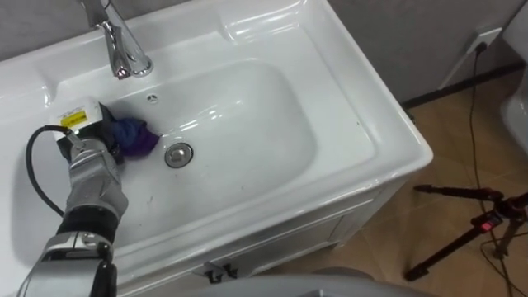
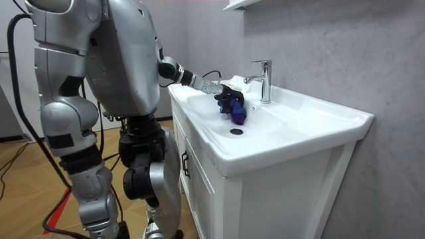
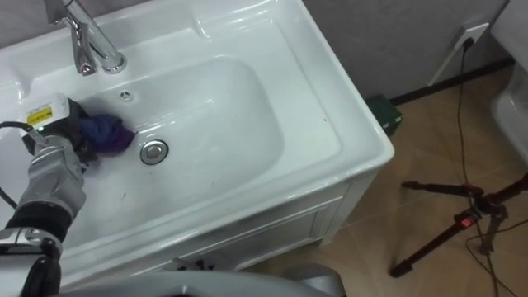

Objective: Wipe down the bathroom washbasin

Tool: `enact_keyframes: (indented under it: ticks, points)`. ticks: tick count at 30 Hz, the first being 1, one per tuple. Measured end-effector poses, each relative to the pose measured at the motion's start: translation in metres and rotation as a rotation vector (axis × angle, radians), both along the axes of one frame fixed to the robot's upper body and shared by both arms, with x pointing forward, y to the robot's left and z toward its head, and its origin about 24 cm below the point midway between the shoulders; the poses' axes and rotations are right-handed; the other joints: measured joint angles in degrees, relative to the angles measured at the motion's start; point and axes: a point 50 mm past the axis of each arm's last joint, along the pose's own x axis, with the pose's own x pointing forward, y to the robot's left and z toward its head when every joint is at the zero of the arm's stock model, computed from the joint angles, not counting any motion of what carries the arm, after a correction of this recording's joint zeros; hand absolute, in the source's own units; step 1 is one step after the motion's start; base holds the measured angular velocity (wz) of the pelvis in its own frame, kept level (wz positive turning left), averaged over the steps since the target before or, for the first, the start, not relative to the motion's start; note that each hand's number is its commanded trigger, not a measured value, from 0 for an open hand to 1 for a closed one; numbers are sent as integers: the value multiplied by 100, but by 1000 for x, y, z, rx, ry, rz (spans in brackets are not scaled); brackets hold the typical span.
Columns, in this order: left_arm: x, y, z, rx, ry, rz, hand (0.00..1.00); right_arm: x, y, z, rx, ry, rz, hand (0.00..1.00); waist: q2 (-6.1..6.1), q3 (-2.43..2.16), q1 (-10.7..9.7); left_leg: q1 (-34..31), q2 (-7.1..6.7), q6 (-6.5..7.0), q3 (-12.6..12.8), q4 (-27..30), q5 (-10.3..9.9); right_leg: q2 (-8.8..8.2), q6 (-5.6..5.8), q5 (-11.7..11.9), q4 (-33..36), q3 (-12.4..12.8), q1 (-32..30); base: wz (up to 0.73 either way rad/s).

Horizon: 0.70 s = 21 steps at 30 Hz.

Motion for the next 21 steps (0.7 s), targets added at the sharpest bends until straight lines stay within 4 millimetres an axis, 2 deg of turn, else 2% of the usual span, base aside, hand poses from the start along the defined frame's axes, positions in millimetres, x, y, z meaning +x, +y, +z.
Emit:
enact_keyframes:
  ticks: [3,7,9,10,11,13,16,20,21]
  points:
    - [0,-4,-2,-9,4,-10,100,-1,0,0,14,-2,-27,0,16,-6,-12,8,-1,24,30,4,-23,-1,-2,9,6,20,0,-2]
    - [0,-10,-6,-112,-13,31,100,2,4,-1,46,-10,-15,0,7,2,-71,45,-6,41,106,-3,-35,-12,-46,38,71,73,-9,-4]
    - [-1,-14,-9,-149,-11,43,100,6,4,0,45,-22,4,0,14,-1,-153,66,-7,53,136,-18,-46,-9,-62,47,88,115,-3,-8]
    - [0,-16,-9,-172,-9,45,100,8,4,0,42,-28,16,0,10,3,-191,70,-9,59,159,-32,-51,-8,-101,69,90,148,-8,-7]
    - [0,-18,-10,-181,-7,42,100,9,3,0,39,-29,33,0,14,1,-227,67,-9,67,175,-31,-57,-5,-187,113,87,175,-7,-8]
    - [2,-21,-9,-189,-2,26,100,11,3,0,38,-34,36,0,16,-1,-300,57,-11,78,186,-18,-66,-5,-205,123,89,199,-12,-5]
    - [6,-34,-8,-234,-11,9,100,11,3,0,39,-33,34,0,26,-9,-311,60,-11,94,223,6,-80,-3,-204,123,105,236,-19,-5]
    - [15,-55,-3,-284,-44,-65,100,12,4,0,40,-28,32,0,-30,8,-340,109,-12,97,295,6,-83,-2,-202,126,129,282,-19,-10]
    - [17,-59,-2,-290,-46,-79,100,12,5,0,41,-28,33,0,-13,-3,-341,106,-10,94,295,11,-95,-2,-205,127,139,281,-21,-15]
